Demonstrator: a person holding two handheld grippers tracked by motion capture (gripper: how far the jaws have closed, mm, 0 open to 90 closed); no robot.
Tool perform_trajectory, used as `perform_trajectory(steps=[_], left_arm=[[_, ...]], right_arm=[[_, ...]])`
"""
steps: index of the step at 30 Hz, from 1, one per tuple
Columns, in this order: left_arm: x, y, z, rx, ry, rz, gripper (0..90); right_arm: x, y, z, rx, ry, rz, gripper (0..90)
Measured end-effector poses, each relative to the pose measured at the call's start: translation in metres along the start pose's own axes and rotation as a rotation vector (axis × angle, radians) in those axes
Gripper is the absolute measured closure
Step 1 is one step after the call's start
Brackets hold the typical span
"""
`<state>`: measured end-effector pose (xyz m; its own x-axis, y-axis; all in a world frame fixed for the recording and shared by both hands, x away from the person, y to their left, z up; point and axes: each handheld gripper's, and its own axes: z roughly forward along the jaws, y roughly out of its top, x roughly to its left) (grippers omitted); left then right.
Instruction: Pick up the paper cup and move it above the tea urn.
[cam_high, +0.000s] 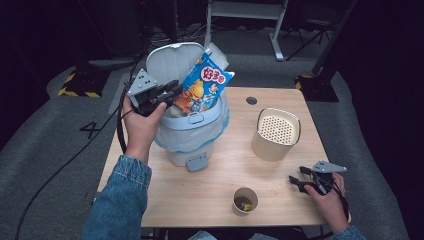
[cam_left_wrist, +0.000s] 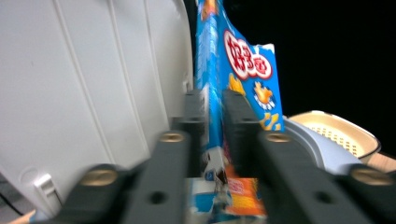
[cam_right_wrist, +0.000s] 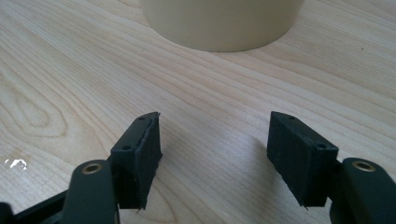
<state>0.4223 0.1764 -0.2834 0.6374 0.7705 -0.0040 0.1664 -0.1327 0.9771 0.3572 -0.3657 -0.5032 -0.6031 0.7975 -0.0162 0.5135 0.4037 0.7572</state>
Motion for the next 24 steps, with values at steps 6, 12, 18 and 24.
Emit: perform_trajectory(steps=[6, 12, 18, 24], left_arm=[[0.007, -0.003, -0.017, -0.007, 0.05, -0.033, 29.7], [0.003, -0.001, -0.04, 0.009, 0.003, -0.007, 28.7], [-0.01, -0.007, -0.063, 0.084, -0.071, 0.026, 28.1], [-0.02, -0.02, -0.08, 0.136, -0.115, 0.042, 27.0]], right_arm=[[0.0, 0.0, 0.0, 0.0, 0.001, 0.001, 35.4], [0.0, 0.0, 0.0, 0.001, 0.002, 0.004, 35.3], [-0.001, 0.0, 0.0, 0.002, 0.001, 0.009, 33.3], [0.0, 0.001, 0.001, 0.015, -0.015, 0.015, 24.3]])
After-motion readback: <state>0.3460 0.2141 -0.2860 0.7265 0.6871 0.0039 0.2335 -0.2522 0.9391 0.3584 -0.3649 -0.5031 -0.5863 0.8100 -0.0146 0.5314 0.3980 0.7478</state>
